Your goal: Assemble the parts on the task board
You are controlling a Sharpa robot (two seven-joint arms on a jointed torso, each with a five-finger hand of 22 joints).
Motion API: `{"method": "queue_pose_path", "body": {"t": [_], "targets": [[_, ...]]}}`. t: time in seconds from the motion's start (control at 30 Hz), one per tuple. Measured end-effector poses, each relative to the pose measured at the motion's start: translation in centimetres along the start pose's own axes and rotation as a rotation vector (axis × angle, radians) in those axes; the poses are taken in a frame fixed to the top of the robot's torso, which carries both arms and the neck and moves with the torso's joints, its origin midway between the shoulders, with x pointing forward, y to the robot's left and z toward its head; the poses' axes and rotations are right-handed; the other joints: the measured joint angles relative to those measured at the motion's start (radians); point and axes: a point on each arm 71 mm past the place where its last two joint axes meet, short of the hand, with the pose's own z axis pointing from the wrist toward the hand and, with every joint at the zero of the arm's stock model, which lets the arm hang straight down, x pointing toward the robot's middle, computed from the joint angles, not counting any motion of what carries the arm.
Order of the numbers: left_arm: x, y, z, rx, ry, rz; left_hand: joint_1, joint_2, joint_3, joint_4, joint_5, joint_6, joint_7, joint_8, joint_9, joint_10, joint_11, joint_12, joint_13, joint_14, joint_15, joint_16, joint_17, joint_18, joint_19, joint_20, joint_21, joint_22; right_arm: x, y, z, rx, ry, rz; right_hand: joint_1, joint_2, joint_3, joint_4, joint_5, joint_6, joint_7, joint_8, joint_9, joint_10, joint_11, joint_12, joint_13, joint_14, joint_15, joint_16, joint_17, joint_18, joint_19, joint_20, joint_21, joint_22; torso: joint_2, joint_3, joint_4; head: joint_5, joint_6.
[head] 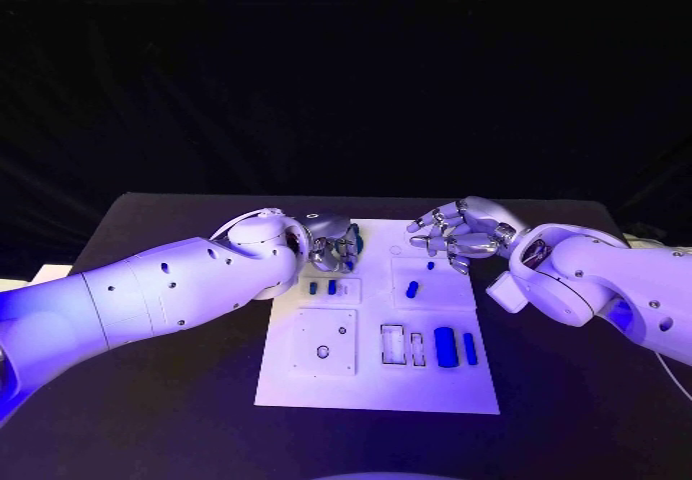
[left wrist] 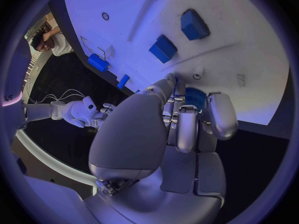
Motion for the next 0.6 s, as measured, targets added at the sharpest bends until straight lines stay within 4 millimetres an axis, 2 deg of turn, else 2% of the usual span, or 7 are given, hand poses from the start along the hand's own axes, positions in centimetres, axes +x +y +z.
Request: {"method": "queue_pose_path", "body": {"t": [0.27,0.6], "targets": [[-1.2,0.4,-0.8,-0.014,-0.023,-0.043,-0.001,-0.001,0.003,0.003,0.000,0.000,0.000,0.000,0.000,0.000,0.000,-0.002,0.000,0.000,0.000,0.000,0.000,0.000,0.000,0.000,0.000,0.000,0.0,0.0,0.0,0.001,0.000,0.000,0.000,0.000,0.000,0.000,0.000,0.001,-0.001,0.000,0.000,0.000,0.000,0.000,0.000,0.000,0.000,0.000,0.000,0.000,0.000,0.000,0.000,0.000,-0.001,0.0005,0.0010,0.003,0.003],[-1.6,1.7,-1.8,-0.047,-0.021,-0.069,-0.008,-0.008,0.006,0.000,0.000,0.000,0.000,-0.005,-0.001,0.003,0.004,-0.007,-0.001,0.000,0.000,0.000,0.000,0.000,0.000,0.000,0.004,0.000,0.1,-0.1,0.1,0.001,0.001,0.001,0.000,0.000,0.000,0.000,0.000,0.001,-0.001,0.000,0.001,0.000,0.000,0.000,0.000,0.000,0.000,0.000,0.000,0.000,0.000,0.000,0.000,0.000,-0.001,0.0007,0.0002,0.004,0.005]]}}
